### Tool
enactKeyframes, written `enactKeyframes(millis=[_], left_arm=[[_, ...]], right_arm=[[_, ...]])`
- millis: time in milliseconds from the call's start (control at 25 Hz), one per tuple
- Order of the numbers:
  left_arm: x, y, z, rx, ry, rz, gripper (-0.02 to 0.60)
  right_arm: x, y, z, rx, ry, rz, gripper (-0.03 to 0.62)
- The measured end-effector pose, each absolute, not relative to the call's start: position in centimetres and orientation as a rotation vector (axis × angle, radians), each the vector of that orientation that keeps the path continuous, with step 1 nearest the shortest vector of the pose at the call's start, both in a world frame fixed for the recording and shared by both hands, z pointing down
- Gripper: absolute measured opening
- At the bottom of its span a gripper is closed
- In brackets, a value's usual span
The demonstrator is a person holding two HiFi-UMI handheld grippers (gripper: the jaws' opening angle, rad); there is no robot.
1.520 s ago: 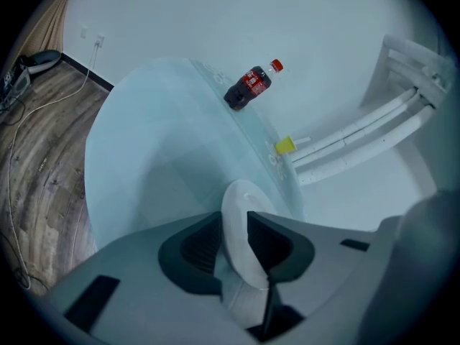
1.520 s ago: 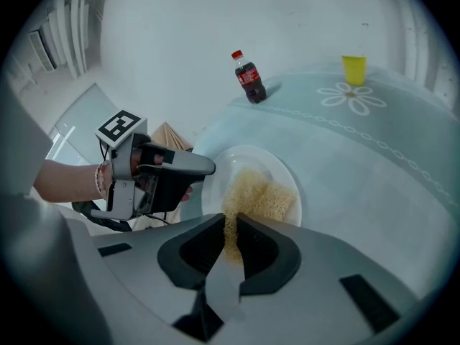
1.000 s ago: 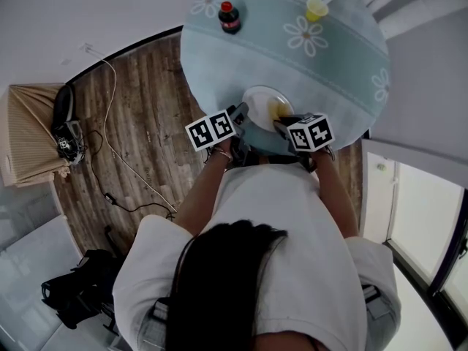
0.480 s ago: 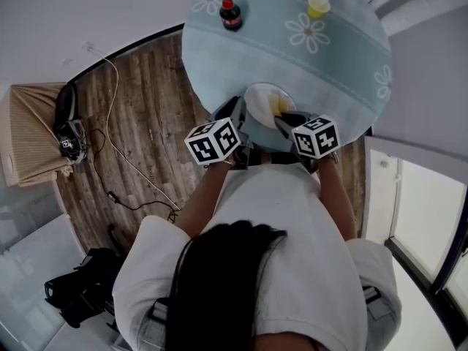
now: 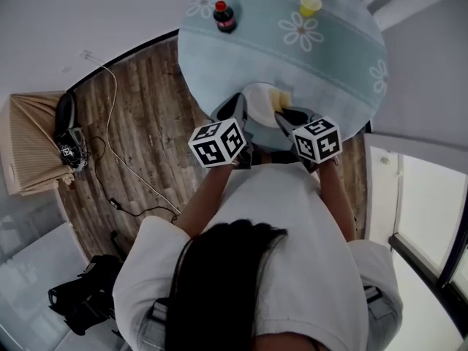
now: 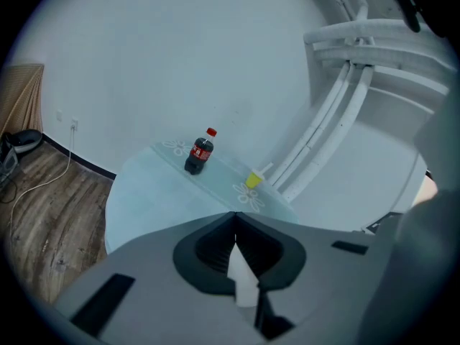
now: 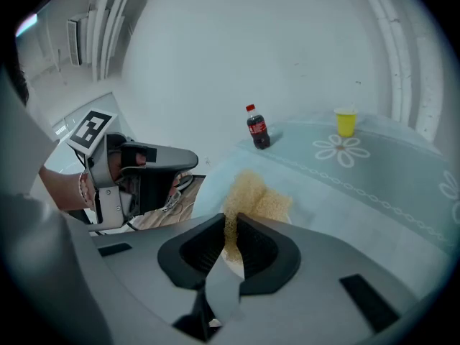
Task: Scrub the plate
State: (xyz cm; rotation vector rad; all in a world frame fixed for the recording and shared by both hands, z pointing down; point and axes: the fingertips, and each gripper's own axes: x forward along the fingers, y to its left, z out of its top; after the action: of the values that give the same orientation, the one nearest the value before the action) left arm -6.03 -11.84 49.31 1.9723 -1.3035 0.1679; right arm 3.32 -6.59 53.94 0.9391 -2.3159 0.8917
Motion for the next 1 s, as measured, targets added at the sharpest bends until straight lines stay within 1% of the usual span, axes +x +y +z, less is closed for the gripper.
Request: enactKeyframes(millis=[280,680,1000], left_arm=[[-5.8,-11.3,49.5,1.979,-1.301,0.178,0.009],[-3.3,-11.7,48.9,2.024,-1.249,0.18,0.009],[-0.4,-10.9,48.4,2.117,-1.151,0.228,0.009]], right_arm=[[6.1,-7.9,51.6,1.159,-2.295,0.653,0.061],[12.1,-8.6,51.7,1.354,-2.176,0.649,0.061],[15.8,-8.5,52.2,1.427,-2.101,0.654,0.061]])
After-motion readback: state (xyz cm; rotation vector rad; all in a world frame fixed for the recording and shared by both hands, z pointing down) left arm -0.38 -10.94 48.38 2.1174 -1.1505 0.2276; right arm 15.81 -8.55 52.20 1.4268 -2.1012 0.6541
